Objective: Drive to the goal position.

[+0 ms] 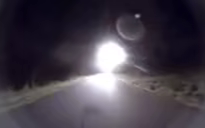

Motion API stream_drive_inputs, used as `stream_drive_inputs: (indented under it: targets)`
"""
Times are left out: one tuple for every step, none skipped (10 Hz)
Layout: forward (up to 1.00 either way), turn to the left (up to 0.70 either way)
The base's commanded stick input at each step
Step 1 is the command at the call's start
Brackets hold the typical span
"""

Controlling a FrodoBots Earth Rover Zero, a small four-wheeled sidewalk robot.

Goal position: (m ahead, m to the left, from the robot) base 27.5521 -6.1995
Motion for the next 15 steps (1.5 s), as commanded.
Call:
stream_drive_inputs:
  targets:
    - [1.00,0.05]
    - [1.00,0.08]
    - [1.00,0.09]
    - [1.00,0.09]
    - [1.00,0.09]
    - [1.00,0.09]
    - [1.00,0.05]
    - [1.00,0.06]
    - [1.00,0.08]
    - [1.00,0.09]
    - [1.00,0.15]
    - [1.00,0.15]
    - [1.00,0.12]
    - [1.00,0.06]
    - [1.00,0.04]
